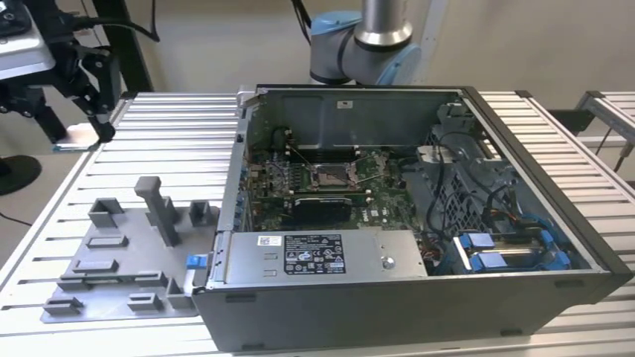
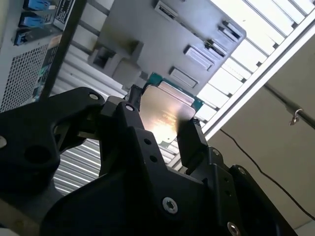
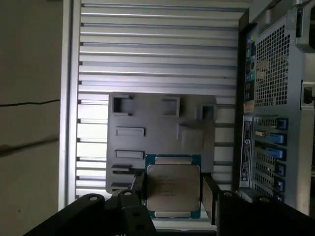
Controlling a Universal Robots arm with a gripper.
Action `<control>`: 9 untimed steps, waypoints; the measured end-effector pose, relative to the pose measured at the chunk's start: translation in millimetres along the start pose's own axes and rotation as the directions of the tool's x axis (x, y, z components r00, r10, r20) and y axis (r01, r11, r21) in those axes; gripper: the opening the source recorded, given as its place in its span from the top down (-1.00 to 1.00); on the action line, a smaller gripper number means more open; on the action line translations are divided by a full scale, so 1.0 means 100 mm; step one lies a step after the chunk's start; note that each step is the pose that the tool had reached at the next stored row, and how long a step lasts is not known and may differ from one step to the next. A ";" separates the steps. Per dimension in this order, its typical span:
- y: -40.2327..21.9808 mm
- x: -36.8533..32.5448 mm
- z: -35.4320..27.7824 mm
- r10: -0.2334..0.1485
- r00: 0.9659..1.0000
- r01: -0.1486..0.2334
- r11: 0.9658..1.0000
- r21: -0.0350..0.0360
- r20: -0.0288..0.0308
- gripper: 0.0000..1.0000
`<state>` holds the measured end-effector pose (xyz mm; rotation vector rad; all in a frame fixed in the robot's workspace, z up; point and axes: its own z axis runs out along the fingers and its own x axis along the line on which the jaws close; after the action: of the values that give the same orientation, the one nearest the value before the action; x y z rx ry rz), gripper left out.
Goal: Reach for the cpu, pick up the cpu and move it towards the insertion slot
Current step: 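Pick up the cpu and move it towards the insertion slot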
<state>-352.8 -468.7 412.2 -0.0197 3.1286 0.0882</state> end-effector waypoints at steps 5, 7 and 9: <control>-0.003 -0.229 0.004 0.000 1.000 0.000 1.000 0.000 0.000 1.00; -0.004 -0.319 0.006 0.000 1.000 0.000 1.000 0.000 0.000 1.00; -0.005 -0.408 0.008 0.000 1.000 0.000 1.000 0.000 0.000 1.00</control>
<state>-311.9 -468.7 411.9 -0.0202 3.1287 0.0882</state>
